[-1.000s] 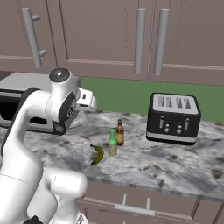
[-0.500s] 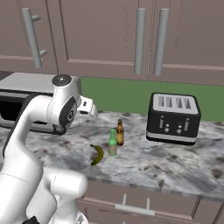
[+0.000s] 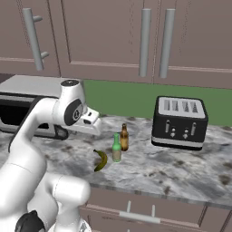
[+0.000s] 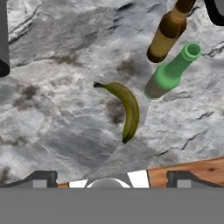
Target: Place the beers on the top shelf of the fridge to keep them out of children's reach, and place the banana on lower shelves for easy access.
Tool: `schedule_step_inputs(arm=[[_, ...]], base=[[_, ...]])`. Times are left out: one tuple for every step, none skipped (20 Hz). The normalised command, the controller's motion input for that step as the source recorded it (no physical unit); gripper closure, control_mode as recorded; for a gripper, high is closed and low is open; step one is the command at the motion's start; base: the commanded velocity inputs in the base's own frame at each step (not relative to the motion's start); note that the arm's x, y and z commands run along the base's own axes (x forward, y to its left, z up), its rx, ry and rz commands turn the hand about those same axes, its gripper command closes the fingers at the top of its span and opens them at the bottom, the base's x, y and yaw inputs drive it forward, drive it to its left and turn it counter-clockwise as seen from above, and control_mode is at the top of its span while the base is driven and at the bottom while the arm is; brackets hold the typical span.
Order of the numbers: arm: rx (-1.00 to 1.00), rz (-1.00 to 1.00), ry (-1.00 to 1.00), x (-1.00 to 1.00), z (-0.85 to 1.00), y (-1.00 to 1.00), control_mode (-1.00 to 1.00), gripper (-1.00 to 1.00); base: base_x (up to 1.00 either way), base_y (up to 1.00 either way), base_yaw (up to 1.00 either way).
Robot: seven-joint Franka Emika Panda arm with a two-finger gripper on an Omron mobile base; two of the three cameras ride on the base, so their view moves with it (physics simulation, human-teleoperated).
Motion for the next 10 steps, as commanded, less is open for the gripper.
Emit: schedule_step_inputs(arm=[[0.00, -0.28, 0.06, -0.06, -0.63, -0.16, -1.00, -1.00], [0.00, -0.30, 0.04, -0.03, -0.61, -0.14, -1.00, -1.00], [0.00, -0.31, 0.04, 0.00, -0.59, -0.14, -1.00, -1.00], [0.00, -0.31, 0.05, 0.00, -0.59, -0.16, -1.00, -1.00], [0.00, -0.31, 0.04, 0.00, -0.56, -0.17, -1.00, -1.00], [0.00, -0.31, 0.04, 0.00, -0.56, -0.16, -1.00, -1.00], [0.00, -0.29, 0.04, 0.00, -0.54, -0.15, -1.00, -1.00], [0.00, -0.29, 0.04, 0.00, -0.54, -0.15, -1.00, -1.00], [0.00, -0.29, 0.03, 0.00, -0.54, -0.14, -1.00, -1.00], [0.00, -0.28, 0.03, 0.00, -0.53, -0.14, -1.00, -1.00]], base=[[0.00, 0.00, 0.00], [0.00, 0.00, 0.00], [0.00, 0.00, 0.00], [0.00, 0.00, 0.00], [0.00, 0.00, 0.00], [0.00, 0.00, 0.00], [0.00, 0.00, 0.00], [0.00, 0.00, 0.00], [0.00, 0.00, 0.00], [0.00, 0.00, 0.00]])
